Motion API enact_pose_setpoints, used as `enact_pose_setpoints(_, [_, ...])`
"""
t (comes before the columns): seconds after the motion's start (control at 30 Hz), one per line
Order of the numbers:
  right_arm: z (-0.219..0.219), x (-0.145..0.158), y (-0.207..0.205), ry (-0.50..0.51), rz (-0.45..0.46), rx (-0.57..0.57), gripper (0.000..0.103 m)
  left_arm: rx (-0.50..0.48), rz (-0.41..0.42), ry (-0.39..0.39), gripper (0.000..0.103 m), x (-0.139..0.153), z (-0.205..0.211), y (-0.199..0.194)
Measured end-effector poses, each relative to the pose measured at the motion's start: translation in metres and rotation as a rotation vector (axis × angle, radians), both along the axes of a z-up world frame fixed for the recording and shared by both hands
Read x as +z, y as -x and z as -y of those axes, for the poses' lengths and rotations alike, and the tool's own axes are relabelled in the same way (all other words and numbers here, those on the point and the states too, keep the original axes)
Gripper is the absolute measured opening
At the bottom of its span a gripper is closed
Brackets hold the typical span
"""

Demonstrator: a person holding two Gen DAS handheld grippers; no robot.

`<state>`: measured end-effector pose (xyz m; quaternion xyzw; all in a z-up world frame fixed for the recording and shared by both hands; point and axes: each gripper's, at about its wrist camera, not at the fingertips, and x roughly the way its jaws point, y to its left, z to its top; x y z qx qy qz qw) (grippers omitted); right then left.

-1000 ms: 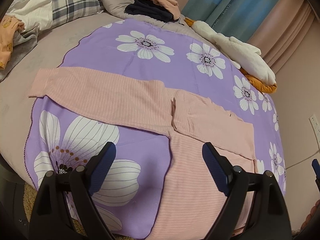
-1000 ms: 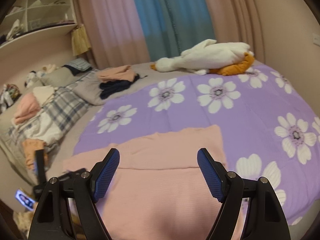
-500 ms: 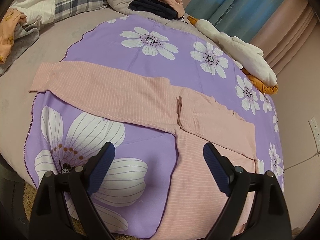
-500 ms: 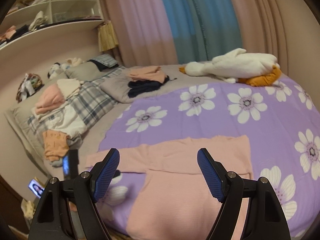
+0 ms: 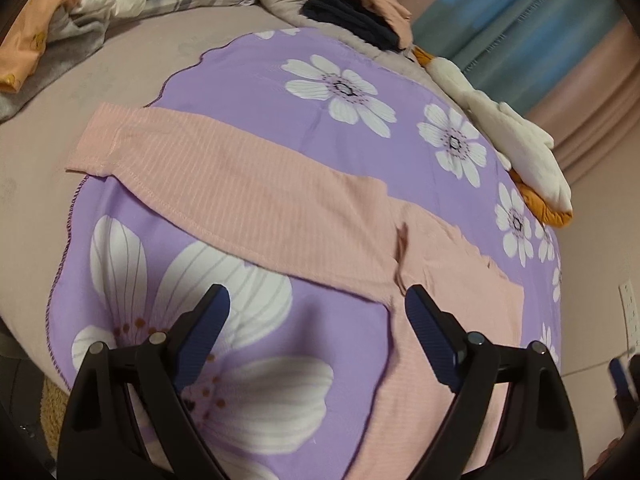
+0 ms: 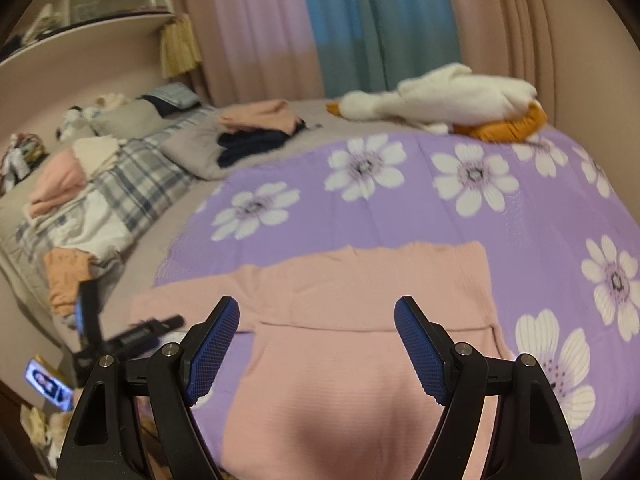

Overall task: Fold small clothes
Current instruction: 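Move the left tool toward the other pink sleeve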

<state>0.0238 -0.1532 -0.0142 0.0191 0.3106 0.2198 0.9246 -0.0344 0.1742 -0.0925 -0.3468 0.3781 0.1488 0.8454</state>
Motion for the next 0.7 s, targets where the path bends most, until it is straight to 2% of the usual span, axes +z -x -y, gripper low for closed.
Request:
enact_pose_setpoints(0.1, [0.001, -0.01, -0.009, 0.003, -0.041, -0.019, 0.08, 0.04, -0.028, 0.021, 0.081, -0.012, -0.016, -0.009])
enact_pose_setpoints(0.23, [0.003, -0.021, -0.022, 0.01, -0.088, -0.03, 0.08, 0.151, -0.074, 0.051, 0.08, -0.029, -0.047, -0.009])
enact_pose_setpoints(0.4, [0.005, -0.03, -0.036, 0.029, -0.117, -0.046, 0.08, 0.291, -0.063, 0.123, 0.078, -0.043, -0.086, 0.001])
enact_pose_setpoints(0.7, [0.004, -0.052, -0.059, 0.053, -0.191, -0.059, 0.08, 0.4, -0.027, 0.17, 0.075, -0.046, -0.131, -0.001])
